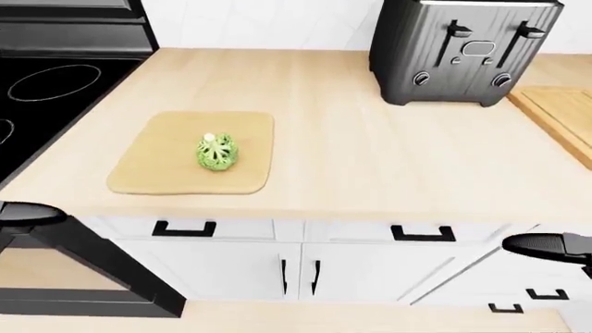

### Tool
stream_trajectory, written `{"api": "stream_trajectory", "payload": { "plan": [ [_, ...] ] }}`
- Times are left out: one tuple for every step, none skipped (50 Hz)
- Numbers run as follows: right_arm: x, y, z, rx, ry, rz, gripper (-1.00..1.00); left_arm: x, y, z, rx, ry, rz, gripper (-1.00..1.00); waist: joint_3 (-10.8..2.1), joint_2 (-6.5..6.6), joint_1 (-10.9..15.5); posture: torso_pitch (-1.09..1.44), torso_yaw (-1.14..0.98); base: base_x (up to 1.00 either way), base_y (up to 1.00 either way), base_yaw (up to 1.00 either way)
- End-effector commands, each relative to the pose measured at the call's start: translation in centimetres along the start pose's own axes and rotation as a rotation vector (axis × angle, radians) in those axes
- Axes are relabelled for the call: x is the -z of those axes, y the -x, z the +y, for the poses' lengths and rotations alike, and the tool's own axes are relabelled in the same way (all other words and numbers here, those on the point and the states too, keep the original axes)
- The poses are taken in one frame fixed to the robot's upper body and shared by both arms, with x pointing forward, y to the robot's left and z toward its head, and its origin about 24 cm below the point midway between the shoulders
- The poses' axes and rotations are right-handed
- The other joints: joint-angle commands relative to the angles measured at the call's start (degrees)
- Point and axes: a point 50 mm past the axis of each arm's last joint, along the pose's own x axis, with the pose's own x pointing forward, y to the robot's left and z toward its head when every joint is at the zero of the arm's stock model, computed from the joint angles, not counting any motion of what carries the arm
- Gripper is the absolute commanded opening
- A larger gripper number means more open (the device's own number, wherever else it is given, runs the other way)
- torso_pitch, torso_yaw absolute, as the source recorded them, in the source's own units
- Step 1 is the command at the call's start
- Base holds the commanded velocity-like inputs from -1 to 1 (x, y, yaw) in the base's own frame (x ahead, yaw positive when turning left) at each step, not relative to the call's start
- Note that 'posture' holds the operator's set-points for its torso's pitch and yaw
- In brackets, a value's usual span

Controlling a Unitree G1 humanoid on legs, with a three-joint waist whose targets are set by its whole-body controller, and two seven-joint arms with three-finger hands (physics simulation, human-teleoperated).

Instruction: Place the broccoli and the sweet potato on separate cutting boards.

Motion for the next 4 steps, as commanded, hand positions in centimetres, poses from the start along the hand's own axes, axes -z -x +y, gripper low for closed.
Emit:
{"api": "stream_trajectory", "payload": {
  "plan": [
    [-0.42,0.23,-0.46,0.028,0.018,-0.032,1.0,-1.0,0.36,-0.02,-0.005,0.0,-0.074,1.0,-0.66,0.03,0.0,0.0,0.0,0.0,0.0,0.0],
    [-0.4,0.27,-0.53,0.031,0.016,-0.031,1.0,-1.14,0.52,0.09,-0.01,0.005,-0.081,1.0,-0.59,0.08,-0.01,0.0,0.0,0.0,0.0,0.0],
    [-0.44,0.29,-0.64,0.035,0.014,-0.033,1.0,-1.44,0.71,0.32,-0.019,0.011,-0.091,1.0,-0.54,0.15,-0.03,0.0,0.0,0.0,0.0,0.0],
    [-0.45,0.29,-0.69,0.037,0.014,-0.034,1.0,-1.79,0.83,0.46,-0.026,0.015,-0.102,1.0,-0.53,0.21,-0.05,0.0,0.0,0.0,0.0,0.0]
  ]
}}
